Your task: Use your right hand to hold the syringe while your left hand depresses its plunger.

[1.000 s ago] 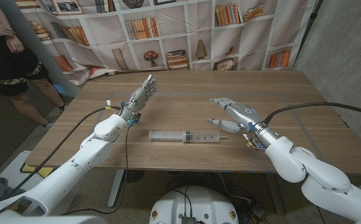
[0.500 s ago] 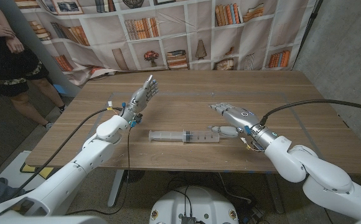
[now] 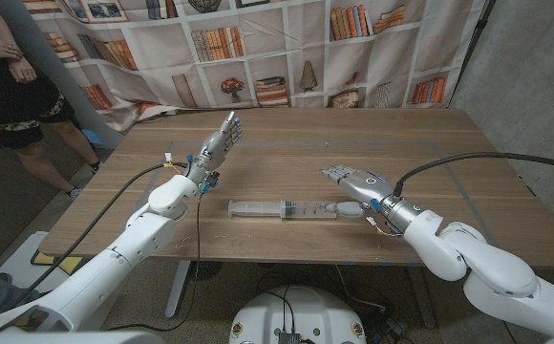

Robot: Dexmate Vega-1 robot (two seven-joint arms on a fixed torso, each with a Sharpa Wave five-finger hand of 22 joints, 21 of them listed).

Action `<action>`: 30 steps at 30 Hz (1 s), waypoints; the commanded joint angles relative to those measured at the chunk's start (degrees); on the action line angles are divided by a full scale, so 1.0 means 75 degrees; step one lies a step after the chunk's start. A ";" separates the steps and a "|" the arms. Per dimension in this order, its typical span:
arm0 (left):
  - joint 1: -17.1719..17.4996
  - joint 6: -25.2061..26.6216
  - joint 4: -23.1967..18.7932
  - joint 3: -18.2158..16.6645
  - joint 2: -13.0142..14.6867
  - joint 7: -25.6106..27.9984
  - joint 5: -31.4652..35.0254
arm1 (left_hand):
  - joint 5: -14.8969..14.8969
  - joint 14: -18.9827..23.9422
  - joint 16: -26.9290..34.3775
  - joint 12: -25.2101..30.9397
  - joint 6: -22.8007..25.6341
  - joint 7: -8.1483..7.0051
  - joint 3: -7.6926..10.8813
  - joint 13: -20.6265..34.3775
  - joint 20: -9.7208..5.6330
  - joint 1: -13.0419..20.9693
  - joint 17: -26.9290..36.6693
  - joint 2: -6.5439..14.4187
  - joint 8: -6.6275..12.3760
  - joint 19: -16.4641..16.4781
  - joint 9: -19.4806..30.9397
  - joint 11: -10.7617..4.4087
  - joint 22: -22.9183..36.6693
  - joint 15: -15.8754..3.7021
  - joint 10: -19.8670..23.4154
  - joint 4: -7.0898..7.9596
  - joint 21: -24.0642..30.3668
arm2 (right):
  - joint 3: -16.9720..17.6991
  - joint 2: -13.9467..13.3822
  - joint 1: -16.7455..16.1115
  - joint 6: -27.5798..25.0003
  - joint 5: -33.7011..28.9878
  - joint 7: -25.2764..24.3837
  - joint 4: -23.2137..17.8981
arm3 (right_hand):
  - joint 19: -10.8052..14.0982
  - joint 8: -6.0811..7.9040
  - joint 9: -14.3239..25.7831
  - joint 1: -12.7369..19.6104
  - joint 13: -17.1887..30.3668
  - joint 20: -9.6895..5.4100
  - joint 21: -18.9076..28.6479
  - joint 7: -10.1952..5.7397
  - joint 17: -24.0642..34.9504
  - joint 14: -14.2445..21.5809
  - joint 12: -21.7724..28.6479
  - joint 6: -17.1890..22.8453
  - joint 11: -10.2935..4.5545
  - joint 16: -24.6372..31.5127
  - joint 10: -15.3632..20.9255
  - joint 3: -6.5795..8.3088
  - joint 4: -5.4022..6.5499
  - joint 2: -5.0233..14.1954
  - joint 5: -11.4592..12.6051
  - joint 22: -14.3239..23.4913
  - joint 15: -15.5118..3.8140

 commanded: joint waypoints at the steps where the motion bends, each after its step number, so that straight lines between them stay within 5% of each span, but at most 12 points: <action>1: -0.0036 0.0107 -0.0143 0.0053 -0.0021 0.0129 0.0105 | -0.0021 0.0036 -0.0002 -0.0031 0.0024 0.0007 -0.0062 0.0030 0.0011 0.0022 0.0025 0.0001 -0.0052 0.0050 0.0015 0.0021 0.0028 -0.0005 0.0031 0.0002 -0.0036 | -0.0316 -0.0089 0.0196 -0.0245 -0.0390 0.0522 0.0014 | 0.0038 0.0035 0.0033 0.0147 0.0010 -0.0054 -0.0005 0.0011 0.0009 0.0039 0.0050 -0.0052 -0.0064 0.0039 0.0027 0.0049 -0.0003 -0.0032 0.0063 -0.0005 -0.0039; 6: -0.0049 0.0128 -0.0154 0.0074 -0.0046 0.0136 0.0103 | -0.0027 0.0039 -0.0003 -0.0034 0.0023 0.0003 -0.0065 0.0030 0.0024 0.0028 0.0025 0.0012 -0.0056 0.0040 0.0015 0.0022 0.0029 -0.0003 0.0036 0.0003 -0.0041 | -0.0403 -0.0069 0.0354 -0.0268 -0.0329 0.0836 0.0003 | 0.0224 0.0051 0.0036 0.0390 0.0012 -0.0258 0.0035 0.0147 0.0004 0.0120 0.0063 -0.0102 -0.0030 0.0066 0.0010 0.0092 0.0001 -0.0166 0.0086 -0.0020 -0.0050; 30: 0.0028 0.0255 -0.0337 0.0059 0.0012 0.0231 0.0106 | -0.0058 0.0056 -0.0005 -0.0044 0.0077 -0.0017 -0.0041 0.0031 0.0051 0.0075 0.0026 0.0143 -0.0056 -0.0001 0.0016 0.0015 0.0032 -0.0025 0.0068 0.0016 -0.0061 | -0.1108 0.0366 0.1006 -0.0246 -0.1051 0.1429 0.0453 | 0.0526 0.0164 0.0040 0.0892 0.0011 -0.0281 0.0071 0.0145 0.0001 0.0450 0.0167 0.0105 -0.0123 0.0123 0.0205 0.0192 0.0051 -0.0389 0.0137 -0.0026 -0.0202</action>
